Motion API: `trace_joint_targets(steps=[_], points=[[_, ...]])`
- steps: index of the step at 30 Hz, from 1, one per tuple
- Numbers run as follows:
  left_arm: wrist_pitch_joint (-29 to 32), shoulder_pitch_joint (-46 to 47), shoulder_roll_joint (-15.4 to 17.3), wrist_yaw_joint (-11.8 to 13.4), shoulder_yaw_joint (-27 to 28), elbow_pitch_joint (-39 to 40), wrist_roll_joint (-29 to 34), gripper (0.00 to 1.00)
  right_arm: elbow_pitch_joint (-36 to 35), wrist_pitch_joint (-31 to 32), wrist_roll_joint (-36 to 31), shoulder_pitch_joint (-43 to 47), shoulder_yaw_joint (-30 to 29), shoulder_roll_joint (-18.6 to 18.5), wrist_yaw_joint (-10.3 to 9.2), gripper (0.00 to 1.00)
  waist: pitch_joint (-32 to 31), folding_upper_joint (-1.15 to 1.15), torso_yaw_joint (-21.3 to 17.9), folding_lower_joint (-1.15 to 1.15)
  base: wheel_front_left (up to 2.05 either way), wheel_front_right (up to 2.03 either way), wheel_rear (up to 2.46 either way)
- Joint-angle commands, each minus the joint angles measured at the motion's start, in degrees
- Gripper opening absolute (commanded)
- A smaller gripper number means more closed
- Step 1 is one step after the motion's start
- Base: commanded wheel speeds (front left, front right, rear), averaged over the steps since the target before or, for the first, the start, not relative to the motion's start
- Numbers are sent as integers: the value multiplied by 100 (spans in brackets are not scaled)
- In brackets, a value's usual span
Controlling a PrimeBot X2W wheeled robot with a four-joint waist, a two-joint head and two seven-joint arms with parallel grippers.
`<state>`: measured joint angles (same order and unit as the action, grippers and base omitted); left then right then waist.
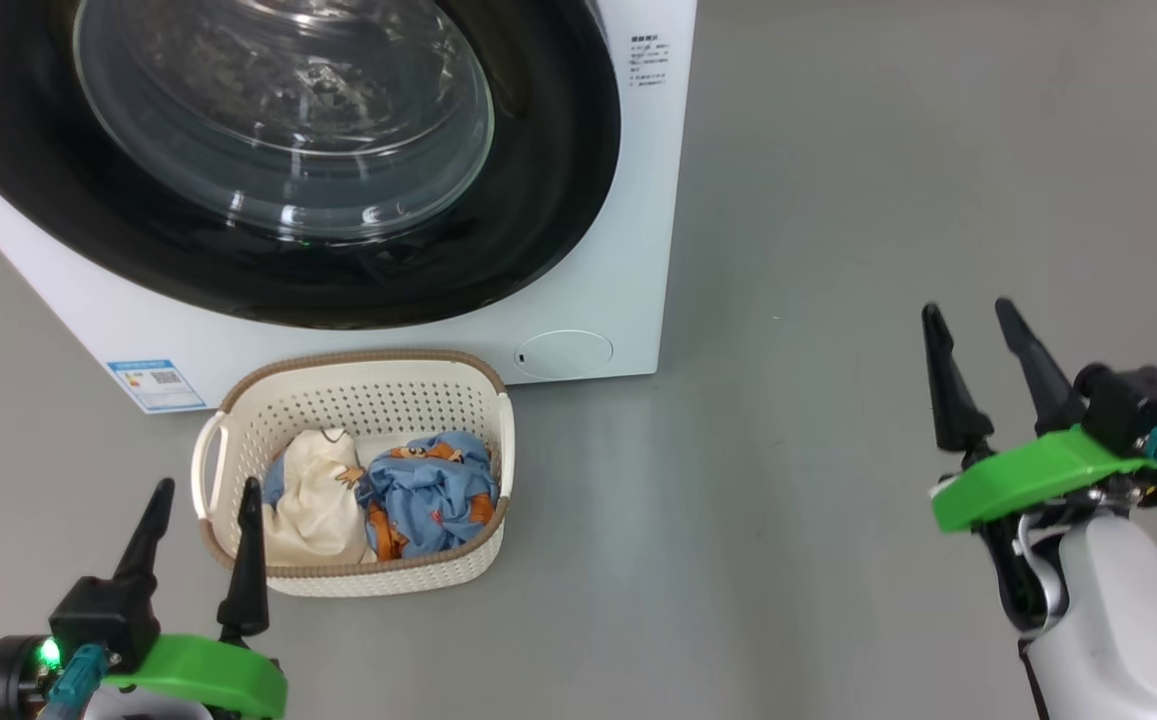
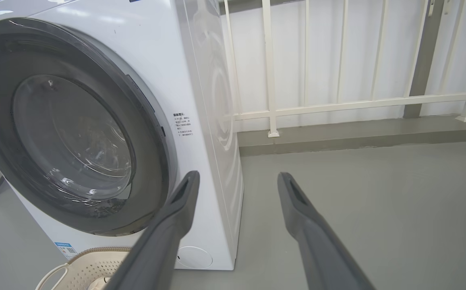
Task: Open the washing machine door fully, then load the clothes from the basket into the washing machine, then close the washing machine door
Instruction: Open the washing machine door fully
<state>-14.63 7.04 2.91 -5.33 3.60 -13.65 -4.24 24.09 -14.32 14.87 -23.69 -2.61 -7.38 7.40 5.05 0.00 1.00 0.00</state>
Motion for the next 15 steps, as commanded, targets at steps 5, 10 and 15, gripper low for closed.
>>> trace_joint_targets(steps=[5,10,15], points=[[-37,69,70,-56,137,247,19,100,-93,-68,417,-501,-42,37,9,97,45,0,80,0,0,0,0],[-37,62,59,-83,102,315,39,100,29,-68,945,-794,-295,29,9,0,100,0,171,0,0,0,0],[-37,107,52,-105,80,352,55,100,372,17,2076,-1110,-669,130,9,0,204,0,266,0,0,0,0]])
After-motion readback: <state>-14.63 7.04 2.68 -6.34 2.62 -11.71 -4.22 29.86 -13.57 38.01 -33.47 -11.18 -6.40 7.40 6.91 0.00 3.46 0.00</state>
